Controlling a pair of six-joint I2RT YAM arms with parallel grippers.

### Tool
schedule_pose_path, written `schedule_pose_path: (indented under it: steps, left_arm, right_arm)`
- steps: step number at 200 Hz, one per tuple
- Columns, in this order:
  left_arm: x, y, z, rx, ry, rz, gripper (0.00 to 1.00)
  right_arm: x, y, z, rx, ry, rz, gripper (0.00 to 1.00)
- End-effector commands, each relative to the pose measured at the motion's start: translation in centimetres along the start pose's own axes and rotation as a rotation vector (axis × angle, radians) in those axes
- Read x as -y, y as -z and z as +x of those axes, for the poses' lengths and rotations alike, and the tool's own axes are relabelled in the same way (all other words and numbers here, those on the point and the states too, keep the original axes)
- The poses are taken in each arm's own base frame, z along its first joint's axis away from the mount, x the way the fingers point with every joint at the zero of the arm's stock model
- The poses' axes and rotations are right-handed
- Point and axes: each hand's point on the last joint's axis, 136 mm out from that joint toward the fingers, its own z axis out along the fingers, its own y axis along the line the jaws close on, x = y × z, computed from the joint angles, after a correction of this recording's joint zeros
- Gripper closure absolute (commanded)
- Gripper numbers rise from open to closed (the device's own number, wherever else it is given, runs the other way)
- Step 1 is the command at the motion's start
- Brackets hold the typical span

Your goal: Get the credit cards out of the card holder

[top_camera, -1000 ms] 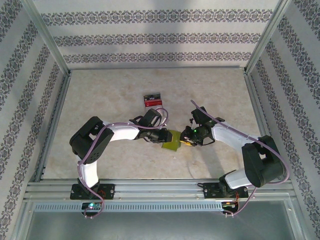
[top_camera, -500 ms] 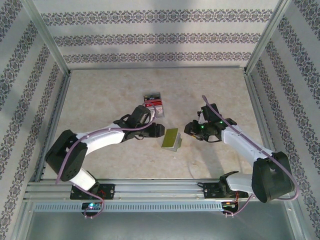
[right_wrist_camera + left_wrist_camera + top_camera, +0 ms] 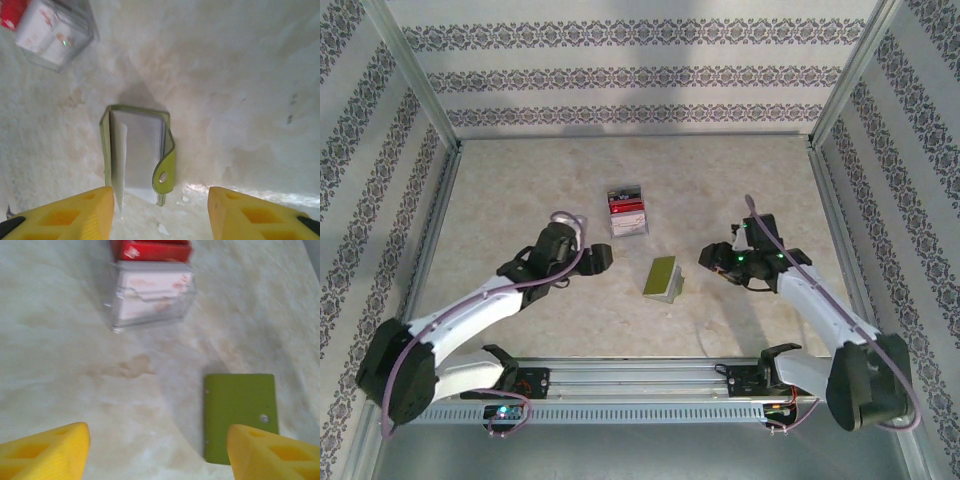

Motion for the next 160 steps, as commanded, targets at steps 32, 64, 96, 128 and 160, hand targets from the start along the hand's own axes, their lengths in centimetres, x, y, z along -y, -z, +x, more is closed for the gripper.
schedule_pose_path:
  steps: [32, 64, 96, 128, 160]
  left_arm:
    - [-8.2, 5.5, -2.4, 0.250, -0.007, -0.243, 0.05]
    - [-11.7, 8.2, -3.8, 0.300, -0.016, -0.364, 0.00]
    - [-15.4, 9.4, -5.2, 0.370, -0.011, -0.493, 0.00]
    - [-19.5, 9.6, -6.1, 0.453, 0.021, -0.618, 0.00]
    - [-21.5, 9.0, -6.5, 0.491, -0.040, -0.698, 0.00]
  right_arm:
    - [3.0, 4.7, -3.9, 0.286, 0.133, 0.109, 0.27]
    - [4.7, 6.3, -6.2, 0.400, 0.211, 0.208, 0.13]
    - [7.3, 7.2, -9.3, 0.555, 0.276, 0.340, 0.02]
    - [8.9, 7.0, -11.9, 0.734, 0.386, 0.421, 0.02]
    - [8.8, 5.6, -13.9, 0.791, 0.466, 0.414, 0.02]
